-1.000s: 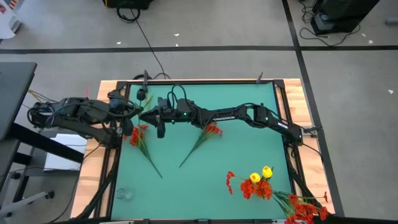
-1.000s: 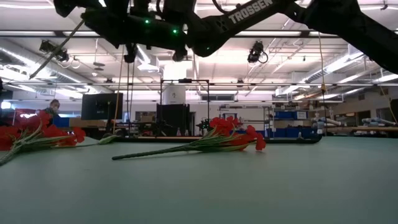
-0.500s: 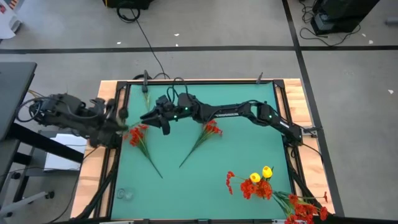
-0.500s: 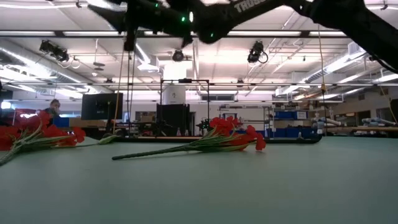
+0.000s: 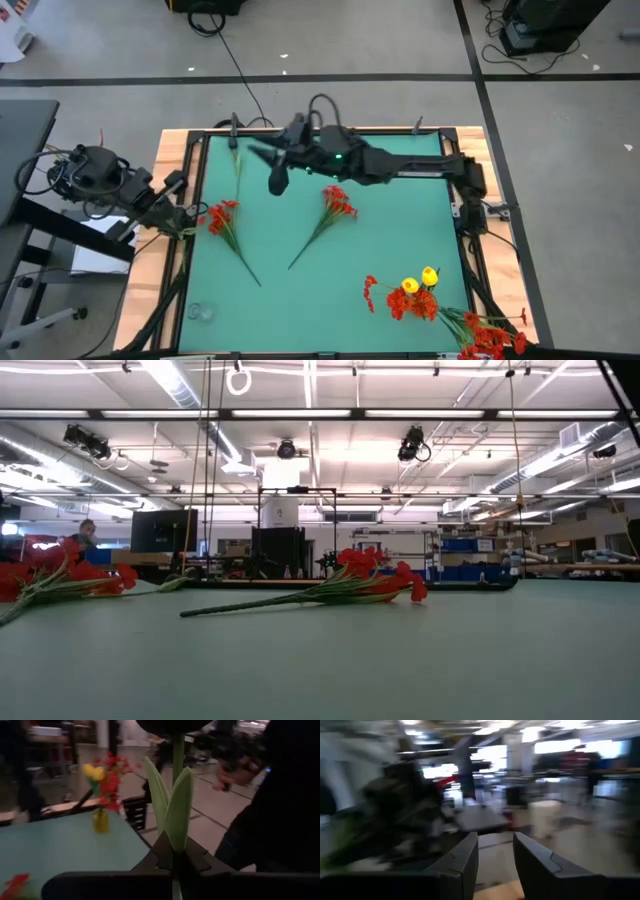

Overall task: Sort flowers into vase by color
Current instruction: Put the right black flower into the transparent flower vase

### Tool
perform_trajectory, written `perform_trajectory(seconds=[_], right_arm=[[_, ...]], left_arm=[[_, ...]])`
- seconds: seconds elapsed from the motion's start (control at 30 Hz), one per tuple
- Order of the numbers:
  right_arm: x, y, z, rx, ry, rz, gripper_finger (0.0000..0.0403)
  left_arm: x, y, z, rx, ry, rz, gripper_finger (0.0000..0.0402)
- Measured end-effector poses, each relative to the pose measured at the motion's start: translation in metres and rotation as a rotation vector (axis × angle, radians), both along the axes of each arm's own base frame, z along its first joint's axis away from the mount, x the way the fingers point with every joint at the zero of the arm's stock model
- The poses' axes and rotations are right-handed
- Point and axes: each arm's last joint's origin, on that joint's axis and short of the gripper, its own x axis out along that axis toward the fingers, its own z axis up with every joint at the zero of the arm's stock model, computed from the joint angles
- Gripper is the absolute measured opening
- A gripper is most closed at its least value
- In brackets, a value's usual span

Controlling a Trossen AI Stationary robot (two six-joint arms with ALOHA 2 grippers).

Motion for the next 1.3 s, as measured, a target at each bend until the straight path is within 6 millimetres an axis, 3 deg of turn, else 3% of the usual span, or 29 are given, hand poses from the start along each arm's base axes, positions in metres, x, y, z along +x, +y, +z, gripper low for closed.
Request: perform_trajectory(seconds=[0.17,0.3,0.5,0.8,1.3], right_arm=[[-0.018,0.018,0.02,0.034,-0.049,-0.142,0.013],[-0.018,0.033,0.018,0.064,-0.038,-0.172,0.013],[-0.019,0.049,0.011,0.08,0.026,-0.244,0.013],[-0.02,0.053,0.009,0.092,0.04,-0.253,0.013],[-0.02,0.052,0.009,0.119,0.024,-0.275,0.013]], left_arm=[[0.008,-0.007,-0.011,-0.032,-0.084,-0.157,0.0006],[0.017,-0.013,-0.032,-0.087,-0.192,-0.265,0.0006],[0.027,-0.022,-0.066,-0.147,-0.187,-0.365,0.0006],[0.035,-0.034,-0.095,-0.145,-0.159,-0.44,0.0006],[0.035,-0.041,-0.102,-0.106,-0.228,-0.448,0.0011]])
